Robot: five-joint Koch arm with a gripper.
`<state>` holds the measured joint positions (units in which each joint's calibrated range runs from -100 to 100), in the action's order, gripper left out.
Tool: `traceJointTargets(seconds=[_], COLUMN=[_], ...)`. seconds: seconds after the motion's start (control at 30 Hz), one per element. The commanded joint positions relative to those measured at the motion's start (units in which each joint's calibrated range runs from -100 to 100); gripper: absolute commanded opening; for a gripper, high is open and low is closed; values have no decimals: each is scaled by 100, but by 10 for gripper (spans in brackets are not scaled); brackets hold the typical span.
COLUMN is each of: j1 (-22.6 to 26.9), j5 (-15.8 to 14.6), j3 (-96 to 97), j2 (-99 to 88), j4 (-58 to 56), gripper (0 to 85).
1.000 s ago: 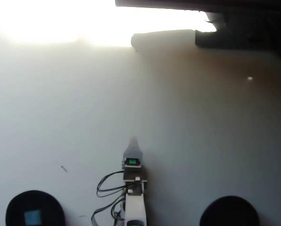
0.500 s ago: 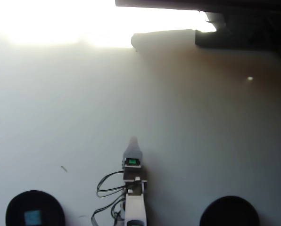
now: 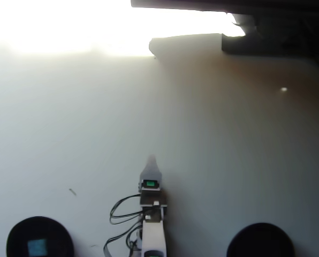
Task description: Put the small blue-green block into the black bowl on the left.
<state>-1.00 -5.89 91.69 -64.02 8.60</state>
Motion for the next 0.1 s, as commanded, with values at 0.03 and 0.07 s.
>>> traceJointTargets(seconds=[0.03,0.07], j1=[-34,-39], j5=[20,20], j3=[92,92], j2=[162,162], j4=[-45,-45], gripper=[498,498])
